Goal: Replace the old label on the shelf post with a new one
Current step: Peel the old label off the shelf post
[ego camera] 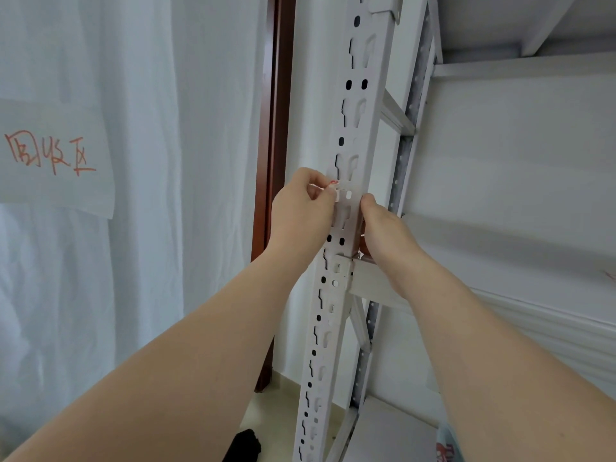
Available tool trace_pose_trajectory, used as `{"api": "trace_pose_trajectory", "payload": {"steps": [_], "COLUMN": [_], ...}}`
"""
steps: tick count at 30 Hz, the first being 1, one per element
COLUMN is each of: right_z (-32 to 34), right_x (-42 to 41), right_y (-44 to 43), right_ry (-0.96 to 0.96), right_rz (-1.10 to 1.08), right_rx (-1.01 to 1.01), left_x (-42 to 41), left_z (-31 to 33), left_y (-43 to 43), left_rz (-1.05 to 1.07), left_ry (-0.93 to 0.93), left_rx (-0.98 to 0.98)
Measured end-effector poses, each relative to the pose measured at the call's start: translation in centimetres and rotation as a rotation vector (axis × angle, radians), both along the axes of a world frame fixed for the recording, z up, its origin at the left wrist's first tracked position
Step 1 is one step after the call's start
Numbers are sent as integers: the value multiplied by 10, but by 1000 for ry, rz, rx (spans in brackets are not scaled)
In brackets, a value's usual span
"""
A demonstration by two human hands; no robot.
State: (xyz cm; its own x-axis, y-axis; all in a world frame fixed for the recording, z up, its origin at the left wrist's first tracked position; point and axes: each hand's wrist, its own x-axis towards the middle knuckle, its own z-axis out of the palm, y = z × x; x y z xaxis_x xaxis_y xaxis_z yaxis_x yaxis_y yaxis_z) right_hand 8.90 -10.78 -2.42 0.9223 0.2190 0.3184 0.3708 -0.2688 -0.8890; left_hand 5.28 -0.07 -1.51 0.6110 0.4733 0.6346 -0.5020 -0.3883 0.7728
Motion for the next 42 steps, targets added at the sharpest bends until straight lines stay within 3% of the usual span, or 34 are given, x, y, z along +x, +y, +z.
{"api": "trace_pose_trajectory", "payload": {"steps": [4,13,29,42], "right_z": [1,0,1,0], "right_x": [1,0,-2,-2], "right_y": [0,1,3,3], "right_ry": [9,-8,22,13], "right_rz": [-2,-7,-26,-32], "right_rx": [-2,-12,39,23], "left_x": [0,5,7,11], "left_z": [4,7,7,4], "left_y": [0,16,16,16], "left_rz": [-89,-233,-13,65], "left_ry": [27,92,53,39], "left_rx": [-90,109,376,425]}}
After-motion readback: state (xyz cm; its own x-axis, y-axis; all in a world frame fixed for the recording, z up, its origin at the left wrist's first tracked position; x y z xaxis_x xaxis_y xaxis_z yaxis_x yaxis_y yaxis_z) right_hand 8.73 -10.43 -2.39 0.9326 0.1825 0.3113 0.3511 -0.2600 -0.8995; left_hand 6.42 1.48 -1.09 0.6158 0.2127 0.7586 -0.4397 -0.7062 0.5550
